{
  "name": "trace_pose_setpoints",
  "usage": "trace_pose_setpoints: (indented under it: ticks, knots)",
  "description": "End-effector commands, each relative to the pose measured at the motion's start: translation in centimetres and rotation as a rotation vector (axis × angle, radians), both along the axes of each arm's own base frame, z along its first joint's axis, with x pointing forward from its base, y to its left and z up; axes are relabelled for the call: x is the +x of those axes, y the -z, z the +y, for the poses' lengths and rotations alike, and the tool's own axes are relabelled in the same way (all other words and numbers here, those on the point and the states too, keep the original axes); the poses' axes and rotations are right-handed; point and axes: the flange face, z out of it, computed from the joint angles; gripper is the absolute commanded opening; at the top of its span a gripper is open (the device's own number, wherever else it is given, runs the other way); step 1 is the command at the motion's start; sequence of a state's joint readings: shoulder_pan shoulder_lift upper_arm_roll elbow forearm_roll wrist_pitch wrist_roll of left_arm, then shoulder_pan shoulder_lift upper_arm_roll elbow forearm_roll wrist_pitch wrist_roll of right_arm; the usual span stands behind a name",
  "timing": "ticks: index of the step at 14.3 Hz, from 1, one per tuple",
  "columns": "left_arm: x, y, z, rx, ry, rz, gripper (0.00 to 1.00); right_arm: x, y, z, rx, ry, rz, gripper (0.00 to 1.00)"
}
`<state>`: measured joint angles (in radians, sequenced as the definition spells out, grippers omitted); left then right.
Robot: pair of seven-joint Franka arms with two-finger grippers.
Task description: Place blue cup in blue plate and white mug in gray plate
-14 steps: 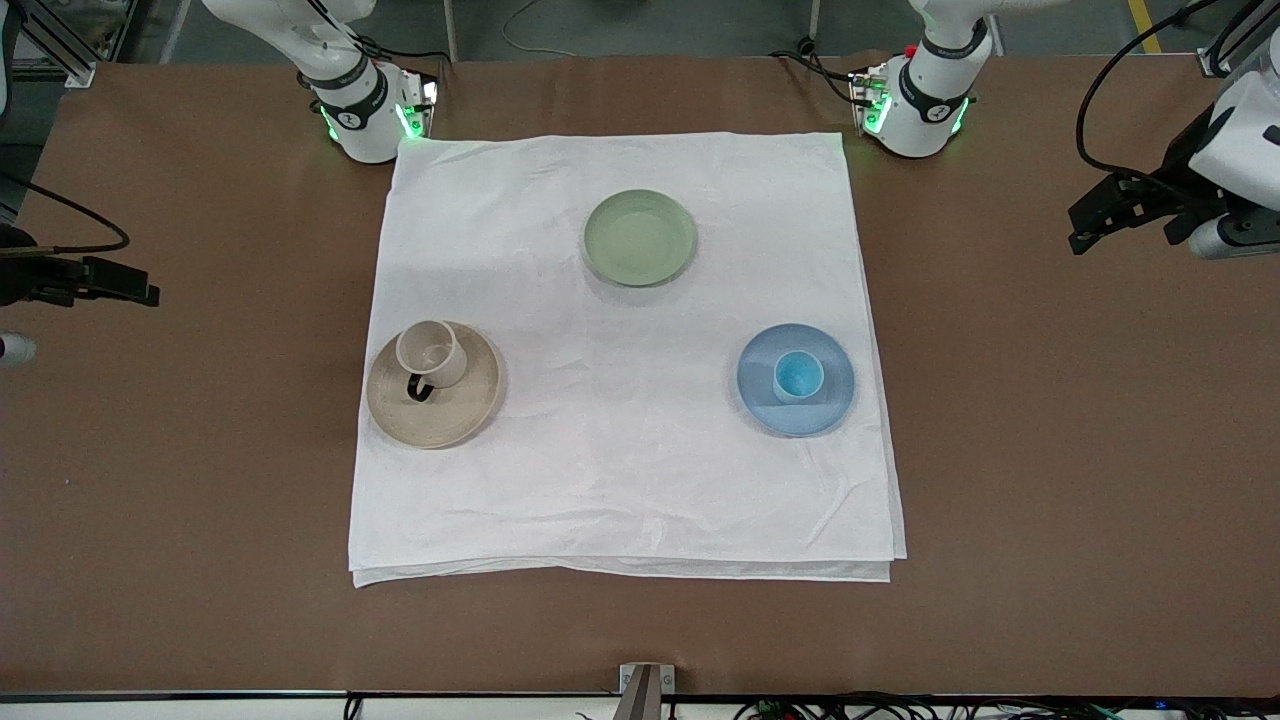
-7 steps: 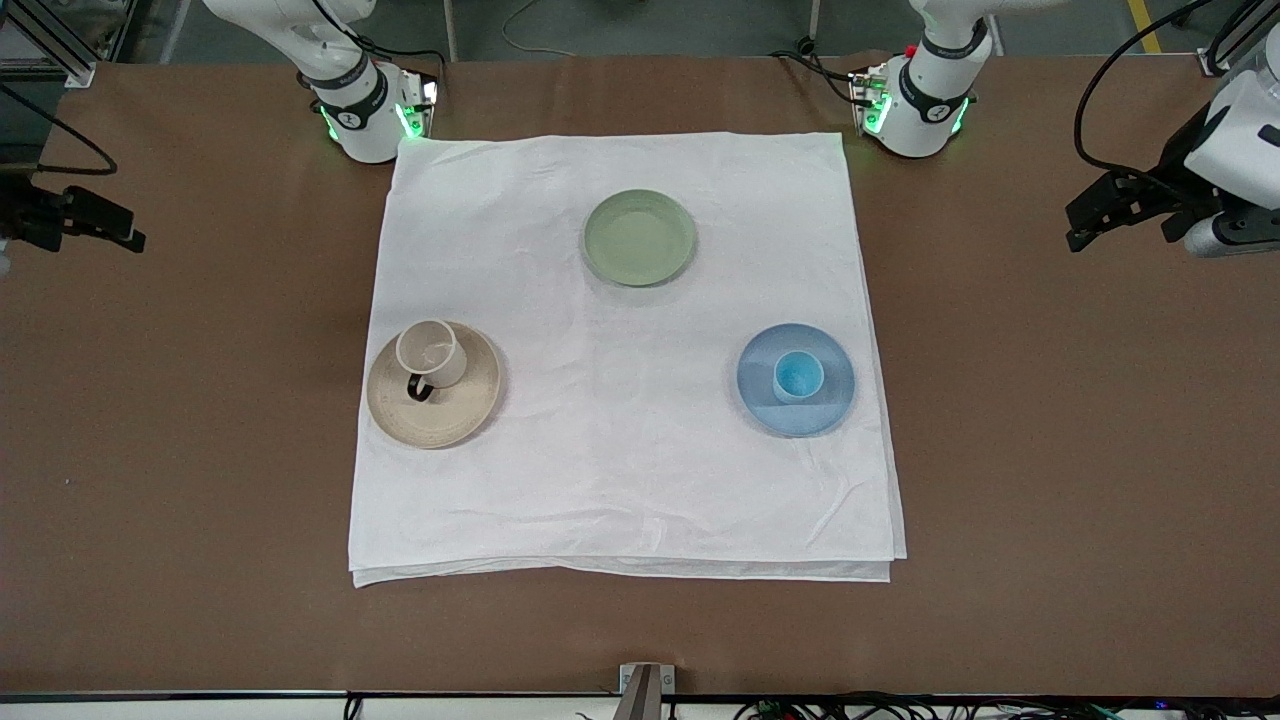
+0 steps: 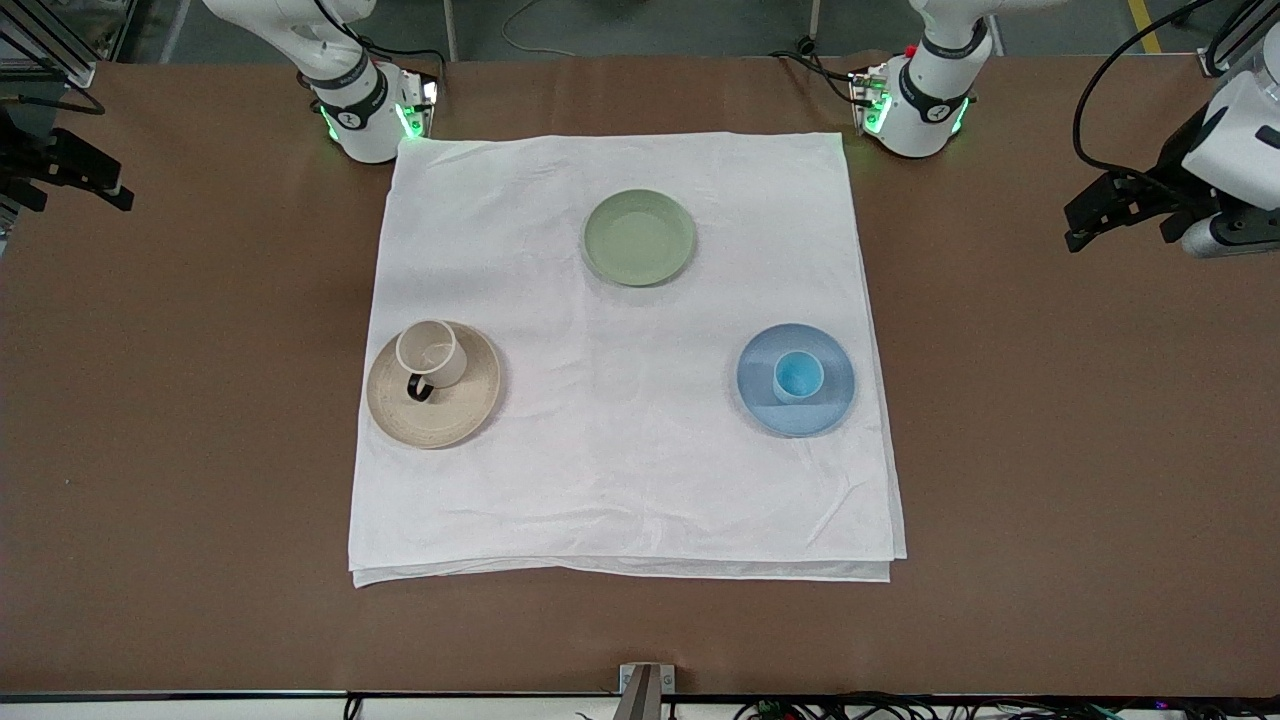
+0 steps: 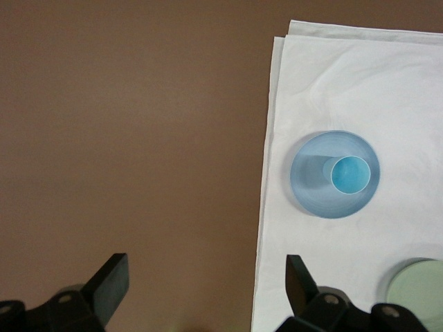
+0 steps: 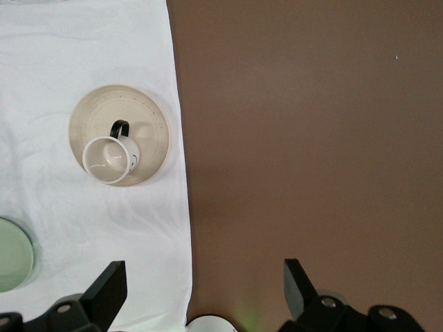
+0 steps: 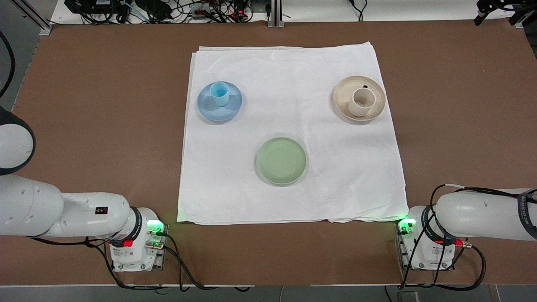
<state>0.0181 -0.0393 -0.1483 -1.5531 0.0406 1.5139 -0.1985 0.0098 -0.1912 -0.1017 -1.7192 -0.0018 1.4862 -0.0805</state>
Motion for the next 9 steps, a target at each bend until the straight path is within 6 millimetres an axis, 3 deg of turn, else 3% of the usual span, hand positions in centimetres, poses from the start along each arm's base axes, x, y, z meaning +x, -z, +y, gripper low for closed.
trace_pose_setpoints:
  ticks: [1, 9]
  knots:
    - [-0.03, -0.18, 0.20, -0.019, 0.010, 0.002, 1.00, -0.76, -0.26, -0.07, -0.018, -0.032, -0.016, 1.00]
    - [0.51, 0.57, 0.64, -0.019, 0.043, 0.017, 1.00, -1.06, -0.07, -0.18, -0.013, -0.028, 0.013, 1.00]
